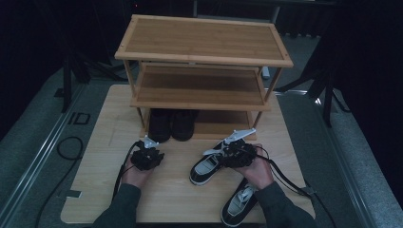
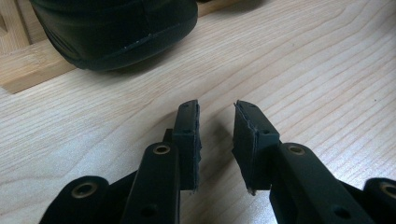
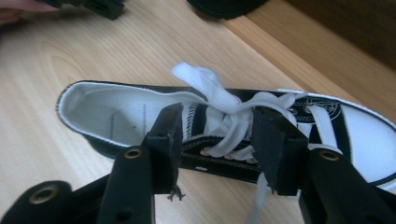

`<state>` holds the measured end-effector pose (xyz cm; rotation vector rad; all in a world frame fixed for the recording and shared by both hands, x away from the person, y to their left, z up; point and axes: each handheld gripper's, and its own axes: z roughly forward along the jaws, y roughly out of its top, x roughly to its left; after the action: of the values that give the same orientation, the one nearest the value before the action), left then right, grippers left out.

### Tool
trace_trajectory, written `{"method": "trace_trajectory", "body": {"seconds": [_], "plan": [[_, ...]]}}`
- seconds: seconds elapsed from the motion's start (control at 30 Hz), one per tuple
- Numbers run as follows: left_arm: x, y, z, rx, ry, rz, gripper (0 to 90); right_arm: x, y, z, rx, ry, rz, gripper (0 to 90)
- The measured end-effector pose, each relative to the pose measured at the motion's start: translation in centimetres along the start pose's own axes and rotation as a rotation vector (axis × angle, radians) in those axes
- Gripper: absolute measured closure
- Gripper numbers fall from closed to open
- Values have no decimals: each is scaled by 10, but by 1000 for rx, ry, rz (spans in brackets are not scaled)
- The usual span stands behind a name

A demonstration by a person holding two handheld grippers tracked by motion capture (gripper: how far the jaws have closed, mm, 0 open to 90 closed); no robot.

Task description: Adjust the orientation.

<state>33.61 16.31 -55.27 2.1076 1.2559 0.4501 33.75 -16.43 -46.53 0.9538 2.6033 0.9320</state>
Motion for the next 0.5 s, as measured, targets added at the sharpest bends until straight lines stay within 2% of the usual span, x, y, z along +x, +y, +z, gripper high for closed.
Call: {"method": "trace_trajectory", "body": {"seconds": [0.1, 0.17, 0.23, 0.5], "plan": [[0, 0, 0, 1, 0, 2, 709, 5, 3, 4, 6, -18, -12, 485], [0, 0, 0, 2, -1, 2, 708, 7, 4, 7, 19, -56, -24, 483], [0, 0, 0, 2, -3, 2, 708, 7, 4, 9, 35, -71, -25, 477], [0, 0, 0, 4, -4, 3, 703, 4, -1, 6, 48, -73, 14, 441]]}}
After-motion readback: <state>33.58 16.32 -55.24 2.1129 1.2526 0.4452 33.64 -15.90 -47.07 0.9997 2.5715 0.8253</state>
